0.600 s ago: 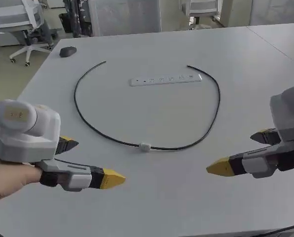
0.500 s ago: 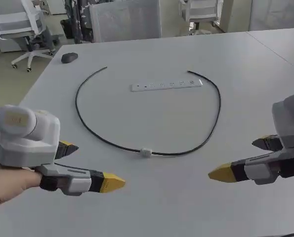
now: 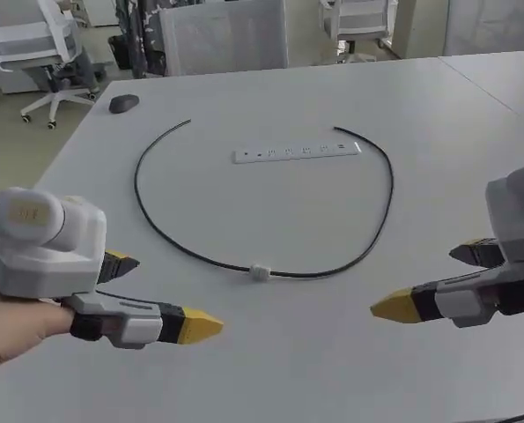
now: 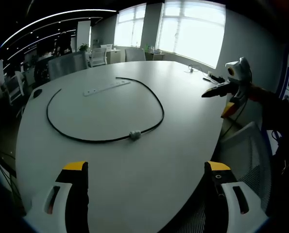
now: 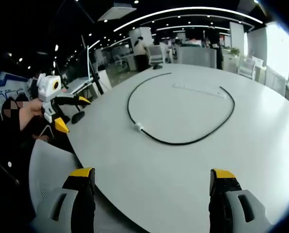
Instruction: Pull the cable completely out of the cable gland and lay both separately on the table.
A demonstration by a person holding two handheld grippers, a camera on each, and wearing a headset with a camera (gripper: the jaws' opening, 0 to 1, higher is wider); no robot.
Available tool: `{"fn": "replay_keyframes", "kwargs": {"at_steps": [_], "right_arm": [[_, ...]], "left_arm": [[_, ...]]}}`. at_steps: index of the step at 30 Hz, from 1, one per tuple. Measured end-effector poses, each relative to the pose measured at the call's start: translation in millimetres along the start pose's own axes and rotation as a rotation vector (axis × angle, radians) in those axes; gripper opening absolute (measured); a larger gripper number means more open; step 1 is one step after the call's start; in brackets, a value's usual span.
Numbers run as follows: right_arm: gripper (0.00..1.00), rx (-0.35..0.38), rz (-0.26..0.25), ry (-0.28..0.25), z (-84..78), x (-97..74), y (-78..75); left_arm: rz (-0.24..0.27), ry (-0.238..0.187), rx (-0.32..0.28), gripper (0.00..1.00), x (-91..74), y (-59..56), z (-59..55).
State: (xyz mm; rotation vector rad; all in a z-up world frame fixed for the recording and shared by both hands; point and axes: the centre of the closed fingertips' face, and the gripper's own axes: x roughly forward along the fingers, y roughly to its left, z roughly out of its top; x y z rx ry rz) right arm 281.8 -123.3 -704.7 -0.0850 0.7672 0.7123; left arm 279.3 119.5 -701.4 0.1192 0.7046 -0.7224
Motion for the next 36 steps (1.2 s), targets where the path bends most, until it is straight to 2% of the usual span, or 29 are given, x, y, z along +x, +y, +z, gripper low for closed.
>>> {"fn": "replay_keyframes", "kwargs": {"at_steps": [10,19,24,25,26,28,36], "right_arm": [[0.99,-0.002,0.001,0.006,-0.7,2.7,-1.2],[0.99,-0.006,0.015,0.026,-1.3,11.7,-0.6],[0.99,-0.013,0.030,0.038,0.8,19.6,0.1],[0.99,-0.023,0.051,0.052,-0.1,22.0,3.0],[0.99,-0.026,0.052,0.068,-1.7,23.9,2.7],[0.99,-0.051,0.058,0.087,-2.3,29.6,2.9],[0.99,-0.071,0.085,0.102,12.6,47.7,1.3]], "left_arm": [[0.000,-0.002,-0.007,0.99,1.7,1.8,-1.2],[-0.008,-0.003,-0.013,0.99,6.9,3.8,-2.3],[-0.012,0.002,-0.015,0.99,10.8,6.6,-4.2],[-0.013,-0.004,-0.010,0.99,11.2,7.0,-2.8],[-0.010,-0.017,-0.002,0.99,11.9,8.1,-0.1],[-0.015,-0.018,-0.003,0.99,13.0,9.2,1.4],[-0.019,-0.027,-0.006,0.99,19.7,20.2,6.0]]}}
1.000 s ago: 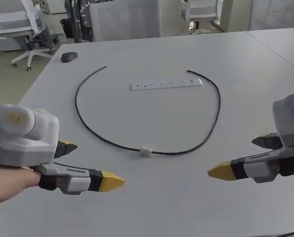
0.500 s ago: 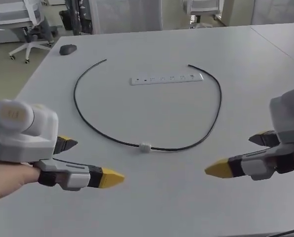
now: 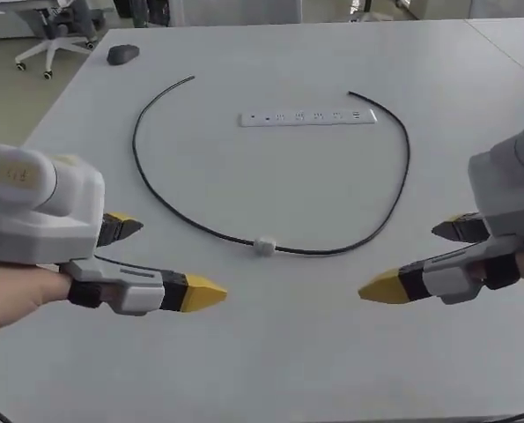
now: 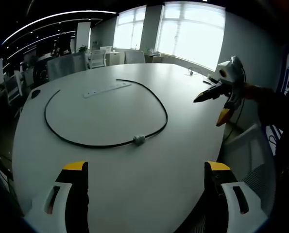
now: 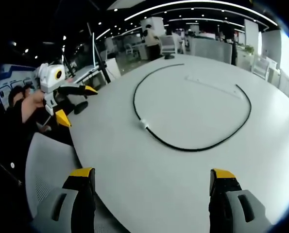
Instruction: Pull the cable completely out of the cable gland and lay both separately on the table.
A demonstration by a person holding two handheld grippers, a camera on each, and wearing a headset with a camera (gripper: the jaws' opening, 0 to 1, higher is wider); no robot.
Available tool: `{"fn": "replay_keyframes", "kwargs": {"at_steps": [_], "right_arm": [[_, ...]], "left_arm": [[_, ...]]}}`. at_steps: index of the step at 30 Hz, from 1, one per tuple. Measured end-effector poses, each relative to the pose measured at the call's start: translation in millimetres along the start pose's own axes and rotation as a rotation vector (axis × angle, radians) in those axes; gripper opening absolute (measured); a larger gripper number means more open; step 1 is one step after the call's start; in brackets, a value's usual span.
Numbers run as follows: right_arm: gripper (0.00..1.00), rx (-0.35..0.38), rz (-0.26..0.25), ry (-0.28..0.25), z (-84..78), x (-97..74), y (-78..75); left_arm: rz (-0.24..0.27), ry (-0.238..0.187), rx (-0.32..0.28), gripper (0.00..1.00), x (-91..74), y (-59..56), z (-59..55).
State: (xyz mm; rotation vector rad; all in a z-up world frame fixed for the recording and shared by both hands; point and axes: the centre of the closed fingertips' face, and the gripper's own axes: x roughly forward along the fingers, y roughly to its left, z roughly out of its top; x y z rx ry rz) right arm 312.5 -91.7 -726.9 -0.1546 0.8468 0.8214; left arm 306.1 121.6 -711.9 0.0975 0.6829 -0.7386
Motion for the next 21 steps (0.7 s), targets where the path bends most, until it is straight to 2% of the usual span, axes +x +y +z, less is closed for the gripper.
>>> {"fn": "replay_keyframes", "kwargs": {"at_steps": [4,7,9,11,13,15,16,18,21], "right_arm": [[0.99,-0.024,0.023,-0.017,14.1,11.9,-1.3],[0.92,-0.064,0.050,-0.039,26.1,23.9,0.9],[0.92,-0.101,0.091,-0.060,36.6,36.2,7.4],[0.85,-0.149,0.124,-0.049,42.0,49.6,13.1],[0.78,-0.192,0.156,-0.063,49.1,64.7,19.5],[0.74,-0.261,0.215,-0.072,52.5,80.9,29.8],[0.69,-0.272,0.215,-0.067,52.0,84.5,29.7],[0.60,-0.330,0.220,-0.046,49.1,105.2,29.8],[0.52,-0.326,0.205,-0.062,52.9,127.5,24.1]], "left_arm": [[-0.002,0.000,-0.006,0.99,3.8,5.9,-0.2],[-0.002,-0.015,0.005,0.99,7.2,8.4,4.1],[-0.006,-0.025,0.014,0.99,11.2,10.1,6.7],[-0.007,-0.033,0.032,0.98,16.1,11.7,7.8],[-0.011,-0.036,0.045,0.93,20.0,12.9,7.4],[-0.023,-0.041,0.054,0.87,24.5,11.7,6.8],[-0.032,-0.049,0.055,0.85,26.3,10.3,7.4],[-0.050,-0.053,0.046,0.84,30.0,7.1,7.3],[-0.056,-0.069,0.047,0.86,32.3,8.1,10.0]]}}
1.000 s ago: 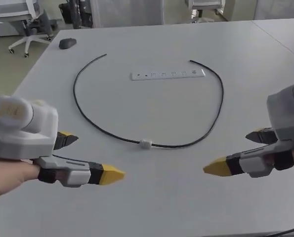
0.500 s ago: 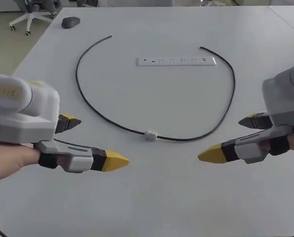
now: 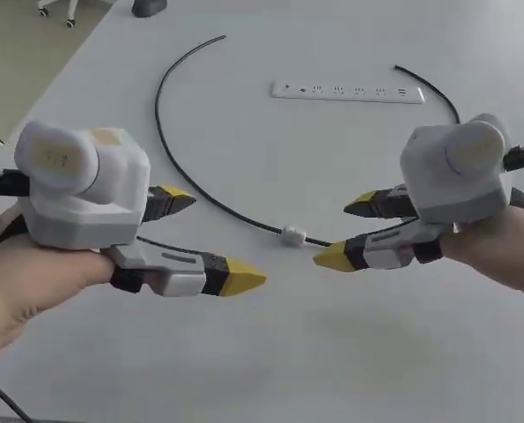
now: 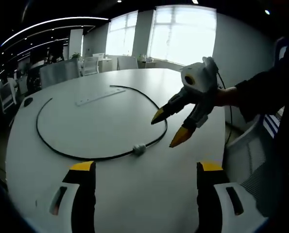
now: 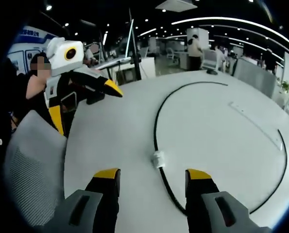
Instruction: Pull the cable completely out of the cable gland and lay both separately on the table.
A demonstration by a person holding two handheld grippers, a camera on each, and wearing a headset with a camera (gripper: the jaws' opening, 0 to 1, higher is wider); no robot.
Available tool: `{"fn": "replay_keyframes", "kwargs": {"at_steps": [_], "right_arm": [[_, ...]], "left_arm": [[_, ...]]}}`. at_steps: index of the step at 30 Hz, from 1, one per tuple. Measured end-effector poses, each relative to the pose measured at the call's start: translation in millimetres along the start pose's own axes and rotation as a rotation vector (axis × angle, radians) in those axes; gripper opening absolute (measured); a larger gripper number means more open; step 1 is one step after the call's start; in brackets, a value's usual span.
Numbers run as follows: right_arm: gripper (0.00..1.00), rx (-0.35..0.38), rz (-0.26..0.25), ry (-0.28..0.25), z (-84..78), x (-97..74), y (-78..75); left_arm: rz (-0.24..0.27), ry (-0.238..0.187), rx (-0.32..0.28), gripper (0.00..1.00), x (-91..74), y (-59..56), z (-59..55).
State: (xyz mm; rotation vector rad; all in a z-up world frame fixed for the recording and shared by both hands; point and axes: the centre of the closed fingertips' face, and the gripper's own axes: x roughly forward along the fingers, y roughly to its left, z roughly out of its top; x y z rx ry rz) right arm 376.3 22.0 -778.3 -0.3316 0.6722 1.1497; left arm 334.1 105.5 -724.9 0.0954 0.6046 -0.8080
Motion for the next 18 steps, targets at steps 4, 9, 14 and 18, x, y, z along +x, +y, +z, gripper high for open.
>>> {"fn": "replay_keyframes", "kwargs": {"at_steps": [4,9,14,18], "right_arm": [[0.38,-0.026,-0.004,-0.034,3.6,17.1,-6.9],[0.37,-0.006,0.028,-0.030,0.0,33.8,-8.3],[0.26,-0.059,0.039,-0.029,-2.7,40.9,-8.9],[0.23,-0.064,0.041,-0.012,-4.3,43.7,-10.7]], "left_arm": [[-0.001,-0.050,-0.023,0.82,-0.9,6.2,5.6],[-0.007,-0.078,-0.030,0.77,-3.2,14.4,4.9],[0.002,-0.109,-0.044,0.78,-1.9,23.6,7.8],[-0.001,-0.102,-0.043,0.78,0.7,24.0,6.4]]}}
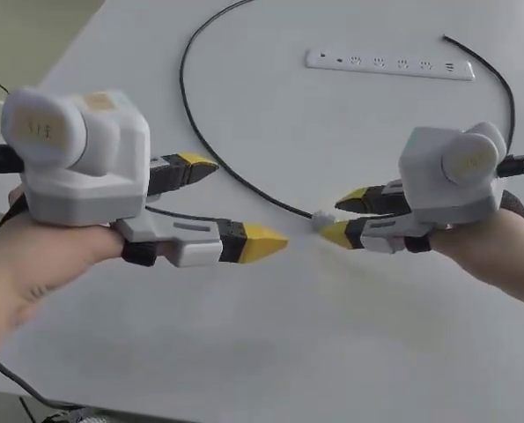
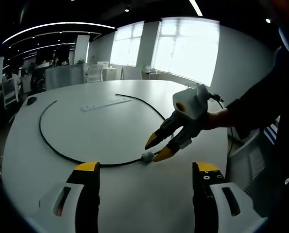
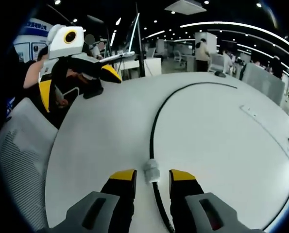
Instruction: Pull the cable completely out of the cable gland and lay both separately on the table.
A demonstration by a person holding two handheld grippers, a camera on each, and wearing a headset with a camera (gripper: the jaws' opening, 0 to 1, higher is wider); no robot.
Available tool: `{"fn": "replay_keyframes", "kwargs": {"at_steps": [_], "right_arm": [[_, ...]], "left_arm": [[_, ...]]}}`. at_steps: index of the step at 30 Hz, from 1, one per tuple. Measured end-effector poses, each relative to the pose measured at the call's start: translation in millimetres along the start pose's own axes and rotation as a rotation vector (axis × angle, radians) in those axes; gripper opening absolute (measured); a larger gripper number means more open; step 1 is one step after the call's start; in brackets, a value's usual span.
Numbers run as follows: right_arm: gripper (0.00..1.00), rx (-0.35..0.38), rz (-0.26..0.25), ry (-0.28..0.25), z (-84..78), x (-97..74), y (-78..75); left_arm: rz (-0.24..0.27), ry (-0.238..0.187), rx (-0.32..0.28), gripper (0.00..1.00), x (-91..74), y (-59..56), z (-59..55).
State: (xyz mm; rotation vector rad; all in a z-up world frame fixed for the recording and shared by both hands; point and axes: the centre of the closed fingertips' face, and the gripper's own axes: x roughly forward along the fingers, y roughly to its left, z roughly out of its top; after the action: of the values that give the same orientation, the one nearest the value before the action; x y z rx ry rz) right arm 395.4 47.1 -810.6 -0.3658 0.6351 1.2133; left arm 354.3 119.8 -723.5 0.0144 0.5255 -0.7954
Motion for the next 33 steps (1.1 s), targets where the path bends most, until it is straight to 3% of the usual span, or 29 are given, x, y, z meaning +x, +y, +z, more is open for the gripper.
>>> {"fn": "replay_keyframes", "kwargs": {"at_steps": [10,33], "right_arm": [[0.18,-0.019,0.009,0.012,-3.3,3.1,0.0],[0.08,-0.052,0.026,0.019,-9.0,6.1,3.6]], "left_arm": [[-0.018,0.013,0.030,0.82,6.9,-5.1,-1.1],[-0.069,0.013,0.020,0.80,16.7,-8.0,-0.6]]}}
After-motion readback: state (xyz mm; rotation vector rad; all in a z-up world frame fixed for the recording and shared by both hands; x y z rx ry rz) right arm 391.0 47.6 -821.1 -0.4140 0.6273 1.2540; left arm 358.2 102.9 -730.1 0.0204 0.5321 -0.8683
